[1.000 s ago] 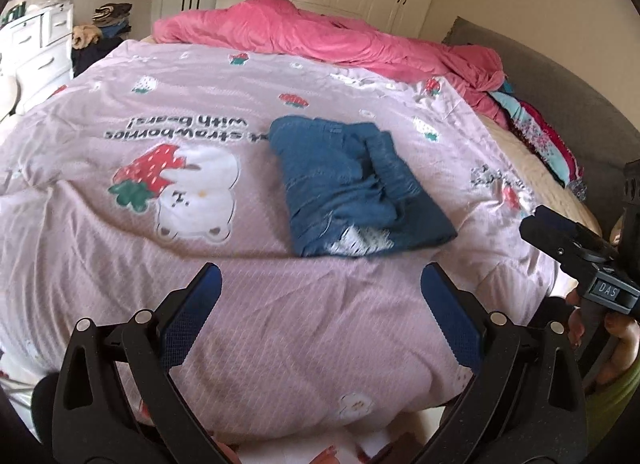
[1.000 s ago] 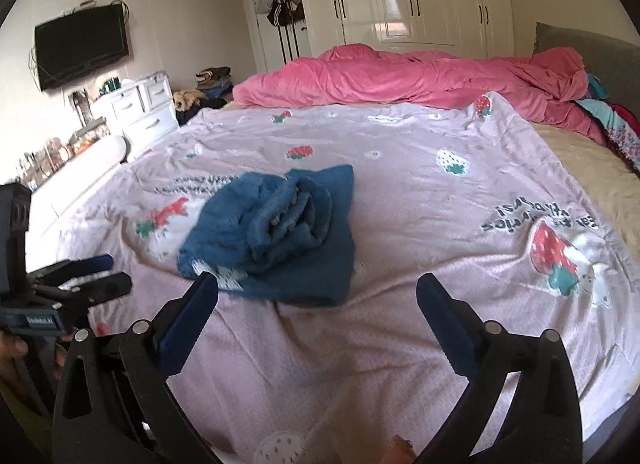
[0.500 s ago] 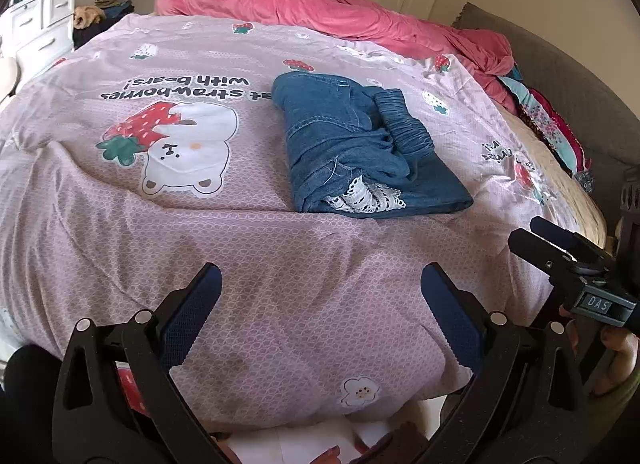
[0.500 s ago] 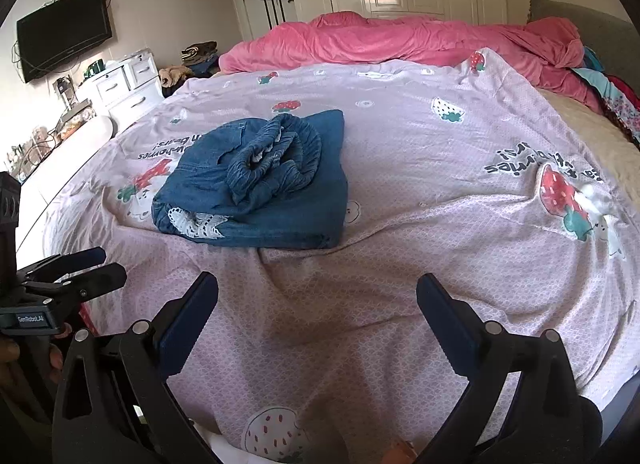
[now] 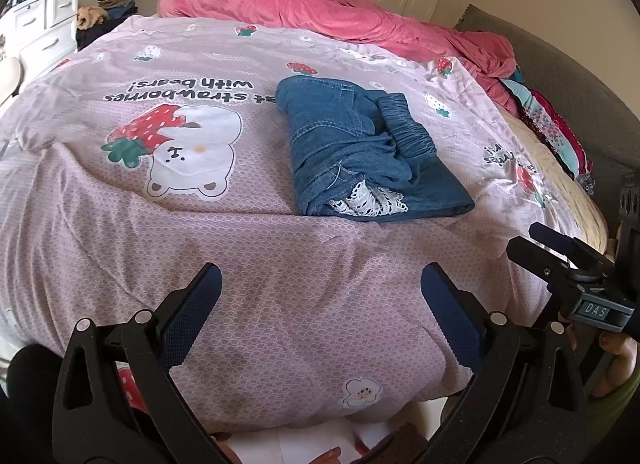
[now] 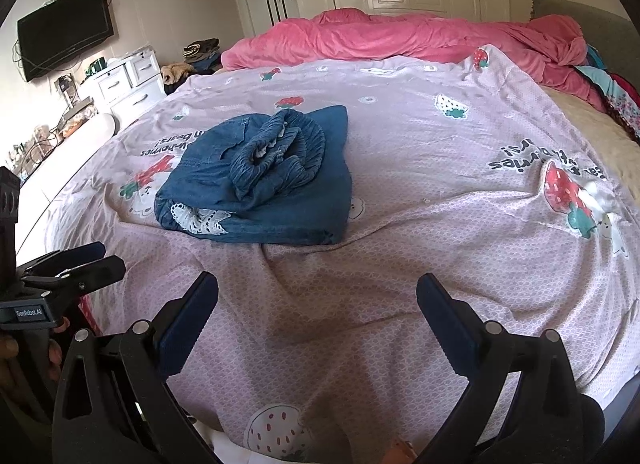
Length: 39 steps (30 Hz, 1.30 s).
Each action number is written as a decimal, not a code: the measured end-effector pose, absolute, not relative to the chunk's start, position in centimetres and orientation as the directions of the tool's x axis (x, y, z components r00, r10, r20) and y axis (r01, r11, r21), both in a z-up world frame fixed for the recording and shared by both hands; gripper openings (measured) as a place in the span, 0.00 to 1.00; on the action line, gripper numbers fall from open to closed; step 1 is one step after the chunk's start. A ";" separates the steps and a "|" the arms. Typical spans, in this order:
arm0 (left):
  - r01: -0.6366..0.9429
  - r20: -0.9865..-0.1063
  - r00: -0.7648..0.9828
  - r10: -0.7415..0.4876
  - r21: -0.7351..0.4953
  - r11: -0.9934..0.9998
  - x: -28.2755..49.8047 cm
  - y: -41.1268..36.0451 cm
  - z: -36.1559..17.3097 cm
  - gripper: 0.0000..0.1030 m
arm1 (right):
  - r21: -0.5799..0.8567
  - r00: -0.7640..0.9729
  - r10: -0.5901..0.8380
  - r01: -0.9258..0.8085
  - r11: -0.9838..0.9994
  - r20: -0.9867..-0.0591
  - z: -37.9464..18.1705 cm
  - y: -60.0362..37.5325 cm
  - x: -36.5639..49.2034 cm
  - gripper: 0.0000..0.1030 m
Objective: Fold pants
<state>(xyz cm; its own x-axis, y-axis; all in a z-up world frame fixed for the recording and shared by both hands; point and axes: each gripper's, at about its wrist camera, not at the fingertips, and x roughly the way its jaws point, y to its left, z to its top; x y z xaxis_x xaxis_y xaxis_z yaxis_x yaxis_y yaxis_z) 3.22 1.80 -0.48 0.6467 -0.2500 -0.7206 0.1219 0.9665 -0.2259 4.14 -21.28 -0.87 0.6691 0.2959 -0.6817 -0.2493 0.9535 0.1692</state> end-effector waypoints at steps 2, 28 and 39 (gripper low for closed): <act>0.123 -0.721 0.647 -0.251 -0.226 0.966 3.2 1.8 -0.5 0.91 | 0.169 0.670 0.296 -0.250 0.953 -0.681 -0.8 -21.3 4.1 0.96; 0.110 -0.731 0.641 -0.235 -0.215 0.970 3.3 1.8 -0.5 0.91 | 0.168 0.660 0.298 -0.255 0.952 -0.689 -0.9 -21.0 4.1 0.96; 0.108 -0.731 0.641 -0.233 -0.215 0.971 3.3 1.9 -0.4 0.91 | 0.168 0.661 0.297 -0.254 0.953 -0.689 -1.0 -21.0 4.2 0.96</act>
<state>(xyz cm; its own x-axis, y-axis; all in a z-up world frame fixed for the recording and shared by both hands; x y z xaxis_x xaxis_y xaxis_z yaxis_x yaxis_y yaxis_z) 3.30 1.86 -0.43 0.6408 -0.2332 -0.7314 0.1081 0.9707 -0.2147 4.18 -20.99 -1.00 0.6605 0.2974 -0.6894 -0.2537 0.9526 0.1679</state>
